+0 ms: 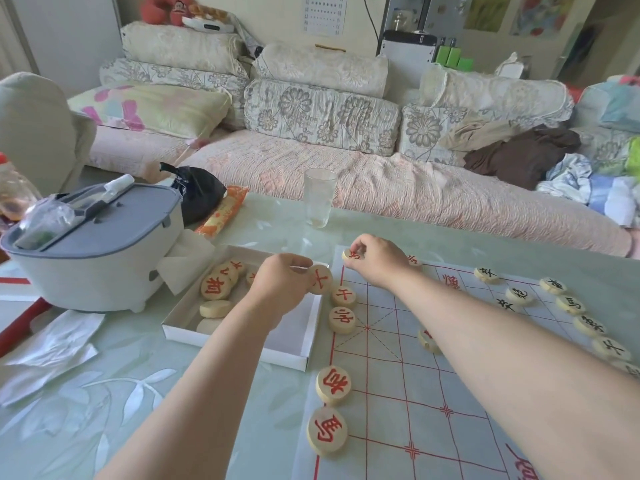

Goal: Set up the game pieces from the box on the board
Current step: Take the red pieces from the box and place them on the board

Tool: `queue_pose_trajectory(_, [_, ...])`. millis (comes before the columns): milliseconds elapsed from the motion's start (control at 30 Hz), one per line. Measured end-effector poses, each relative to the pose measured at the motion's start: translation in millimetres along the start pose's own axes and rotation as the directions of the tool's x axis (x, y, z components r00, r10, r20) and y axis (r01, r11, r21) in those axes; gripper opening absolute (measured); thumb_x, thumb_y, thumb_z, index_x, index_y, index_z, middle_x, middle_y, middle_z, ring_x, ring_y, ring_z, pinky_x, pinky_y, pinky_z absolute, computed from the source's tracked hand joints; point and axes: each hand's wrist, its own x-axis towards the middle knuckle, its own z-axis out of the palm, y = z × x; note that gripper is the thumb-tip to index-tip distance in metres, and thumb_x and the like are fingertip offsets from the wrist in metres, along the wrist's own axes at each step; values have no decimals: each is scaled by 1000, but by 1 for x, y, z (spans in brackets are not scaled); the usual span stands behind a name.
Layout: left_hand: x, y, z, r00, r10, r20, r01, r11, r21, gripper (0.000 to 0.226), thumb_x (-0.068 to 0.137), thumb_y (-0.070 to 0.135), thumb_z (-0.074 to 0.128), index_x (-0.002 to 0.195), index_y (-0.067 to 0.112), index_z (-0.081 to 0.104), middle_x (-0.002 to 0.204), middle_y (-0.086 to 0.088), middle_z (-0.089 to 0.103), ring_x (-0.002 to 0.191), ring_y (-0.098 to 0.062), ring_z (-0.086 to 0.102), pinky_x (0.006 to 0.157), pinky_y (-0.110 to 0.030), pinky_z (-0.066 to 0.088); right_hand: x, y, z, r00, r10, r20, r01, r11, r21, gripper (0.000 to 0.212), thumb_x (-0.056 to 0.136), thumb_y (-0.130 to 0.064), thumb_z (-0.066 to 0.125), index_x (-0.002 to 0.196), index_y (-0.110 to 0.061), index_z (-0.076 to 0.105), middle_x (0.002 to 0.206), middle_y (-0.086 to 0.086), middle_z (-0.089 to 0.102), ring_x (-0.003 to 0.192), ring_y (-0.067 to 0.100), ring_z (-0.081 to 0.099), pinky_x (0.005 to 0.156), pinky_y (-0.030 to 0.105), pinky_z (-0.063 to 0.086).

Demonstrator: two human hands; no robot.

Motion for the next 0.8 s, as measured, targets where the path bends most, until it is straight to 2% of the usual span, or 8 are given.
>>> queue_pose_trajectory(133, [0, -2, -3, 1000, -13, -25, 13, 1000, 4, 20, 88, 14, 65, 107, 13, 70, 89, -1, 72, 70, -9, 64, 61, -22, 49, 2, 2, 6, 996, -25, 80, 29, 998, -53, 23, 86, -47, 65, 102, -31, 65, 122, -3, 61, 118, 22, 53, 92, 33, 45])
queue_pose_trajectory(233, [-2, -1, 0, 1000, -24, -17, 24, 1000, -20, 17, 88, 15, 66, 104, 13, 71, 87, -2, 73, 66, -8, 63, 67, -25, 51, -3, -6, -1, 998, -58, 35, 58, 998, 10, 20, 91, -38, 57, 107, -31, 67, 128, 0, 54, 120, 22, 51, 96, 34, 42])
queue_pose_trajectory(300, [-3, 0, 2, 999, -33, -15, 32, 999, -44, 17, 88, 17, 68, 104, 13, 72, 86, -3, 73, 67, -9, 65, 72, -28, 54, -14, -16, -10, 992, -124, 17, 121, 986, 116, 19, 91, -28, 57, 107, -31, 67, 119, -3, 60, 99, 18, 61, 87, 30, 46])
queue_pose_trajectory(367, [-5, 2, 3, 999, -38, -25, 37, 998, -53, 19, 87, 20, 69, 104, 14, 71, 84, -2, 74, 69, -10, 67, 76, -31, 55, -31, -28, -19, 976, -212, 44, 195, 951, 239, 23, 87, -17, 59, 102, -32, 67, 108, -9, 64, 73, 13, 59, 80, 29, 49])
queue_pose_trajectory(433, [-8, 4, 3, 999, -44, -20, 43, 997, -63, 21, 85, 22, 70, 106, 15, 69, 83, -2, 74, 72, -11, 69, 74, -29, 57, -51, -38, -25, 957, -281, 65, 245, 909, 336, 24, 83, -12, 63, 98, -29, 66, 94, -17, 65, 67, 11, 55, 77, 27, 50])
queue_pose_trajectory(500, [-12, 6, 3, 998, -59, 5, 59, 993, -102, 23, 84, 21, 72, 105, 12, 67, 83, -4, 75, 72, -12, 70, 68, -26, 54, -70, -46, -27, 944, -320, 85, 262, 880, 397, 17, 82, -17, 73, 97, -24, 66, 72, -23, 64, 58, 1, 53, 63, 17, 46])
queue_pose_trajectory(633, [-26, 9, -3, 997, -69, 47, 76, 983, -166, 12, 86, 13, 69, 98, 9, 71, 88, -13, 74, 73, -17, 66, 71, -27, 55, -89, -53, -24, 939, -329, 97, 260, 867, 424, 17, 79, -24, 78, 93, -28, 67, 78, 2, 74, 63, 5, 58, 67, 25, 52])
queue_pose_trajectory(800, [-44, 7, -17, 996, -76, 50, 84, 979, -186, 14, 87, 17, 70, 98, 9, 70, 87, -9, 74, 71, -14, 68, 62, -21, 55, -104, -59, -21, 941, -321, 105, 250, 871, 423, 24, 74, -19, 82, 92, -28, 69, 74, 3, 72, 64, 7, 63, 70, 28, 53])
